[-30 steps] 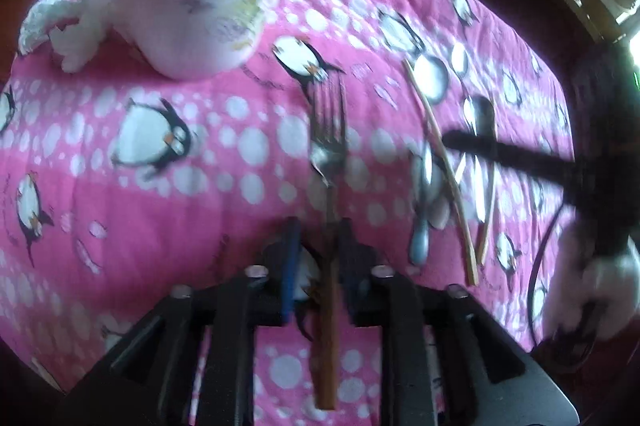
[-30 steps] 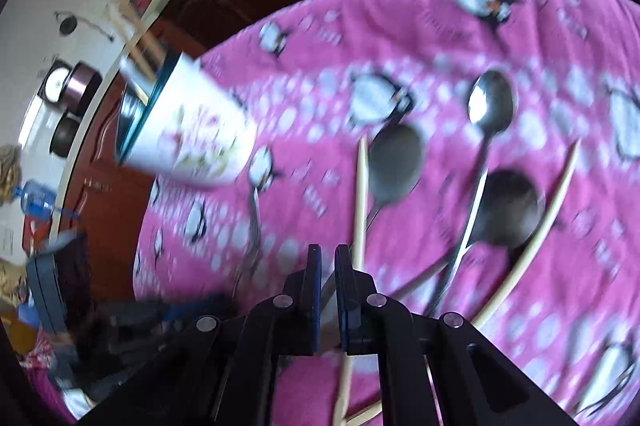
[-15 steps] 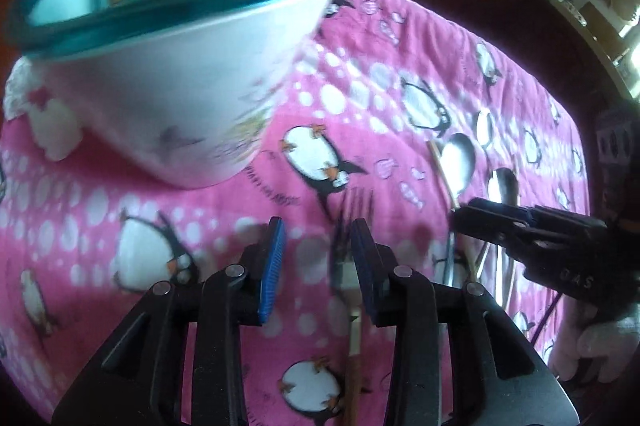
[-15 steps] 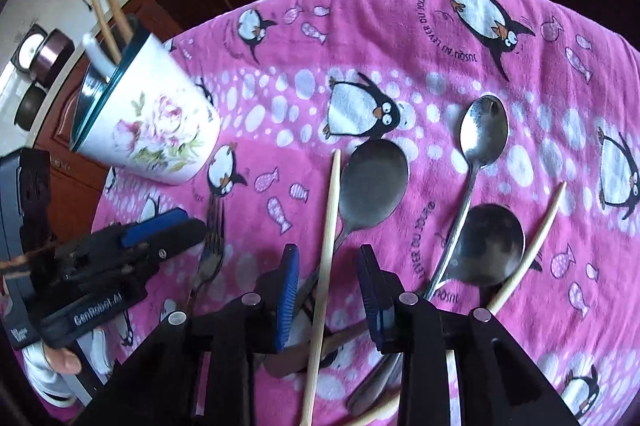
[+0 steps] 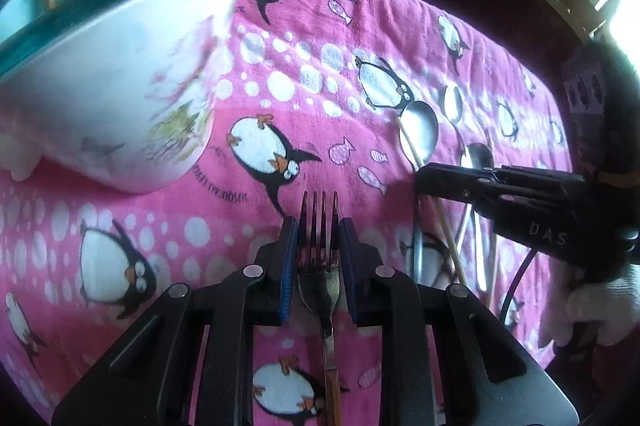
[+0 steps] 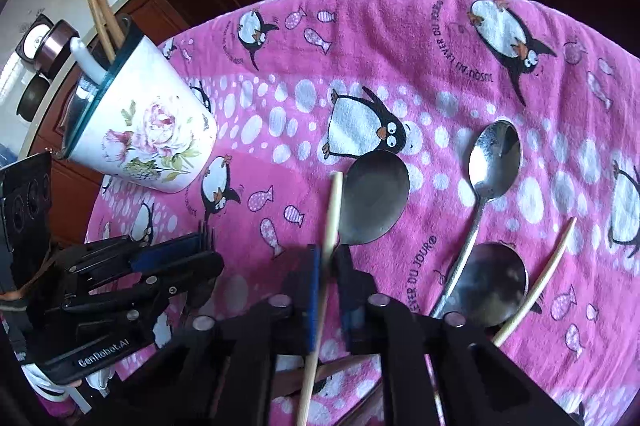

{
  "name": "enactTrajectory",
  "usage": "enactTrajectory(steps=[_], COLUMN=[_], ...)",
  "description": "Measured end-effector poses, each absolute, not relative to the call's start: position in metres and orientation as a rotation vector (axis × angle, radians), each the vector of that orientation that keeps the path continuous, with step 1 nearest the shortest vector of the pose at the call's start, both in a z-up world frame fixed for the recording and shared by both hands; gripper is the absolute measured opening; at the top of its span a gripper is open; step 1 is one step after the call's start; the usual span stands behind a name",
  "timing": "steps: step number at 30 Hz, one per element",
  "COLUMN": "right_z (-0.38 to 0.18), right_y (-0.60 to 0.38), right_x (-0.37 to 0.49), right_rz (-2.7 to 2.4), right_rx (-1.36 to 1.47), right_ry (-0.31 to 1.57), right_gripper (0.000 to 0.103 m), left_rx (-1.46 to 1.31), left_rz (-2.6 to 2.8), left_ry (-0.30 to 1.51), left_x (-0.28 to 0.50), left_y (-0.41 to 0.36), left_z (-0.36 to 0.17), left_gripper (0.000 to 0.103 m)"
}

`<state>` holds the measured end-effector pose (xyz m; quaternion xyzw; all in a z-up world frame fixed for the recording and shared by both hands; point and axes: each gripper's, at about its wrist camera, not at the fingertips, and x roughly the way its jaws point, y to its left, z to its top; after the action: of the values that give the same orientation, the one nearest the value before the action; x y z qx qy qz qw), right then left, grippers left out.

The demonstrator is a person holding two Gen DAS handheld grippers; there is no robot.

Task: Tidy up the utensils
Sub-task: 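Grasp a wooden chopstick with the right tool while the left tool lifts the fork, then carry the chopstick and fork in both tools over the floral cup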

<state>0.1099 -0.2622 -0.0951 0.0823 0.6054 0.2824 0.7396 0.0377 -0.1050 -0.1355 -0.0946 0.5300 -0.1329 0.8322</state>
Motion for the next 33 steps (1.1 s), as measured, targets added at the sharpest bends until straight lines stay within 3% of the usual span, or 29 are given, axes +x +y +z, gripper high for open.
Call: enactTrajectory(steps=[10,24,26,33], right_z=[-0.049,0.027,0.033,0.017], right_y=[-0.275,-0.266,-0.264,-0.258], right_x=[0.083,0.052,0.05,0.059], right_rz=[0.677,0.747,0.746,0.738], right_rx=[0.304,0.265,0.26,0.259], right_ry=[1.206,1.033,1.02,1.067], right_gripper=[0.005,0.004,0.004,0.004], left_rx=[-0.254,-0.225,-0.214,-0.209], left_rz=[-0.281,-0.293,-0.293,-0.277], left_ry=[1.021,0.844,0.828,0.821], left_x=[0.006,-0.041,-0.047,-0.055], left_y=[-0.082,-0.061,-0.058,-0.054], left_z=[-0.088,-0.017,-0.011,-0.007], left_gripper=[0.019,0.015,0.002,0.002])
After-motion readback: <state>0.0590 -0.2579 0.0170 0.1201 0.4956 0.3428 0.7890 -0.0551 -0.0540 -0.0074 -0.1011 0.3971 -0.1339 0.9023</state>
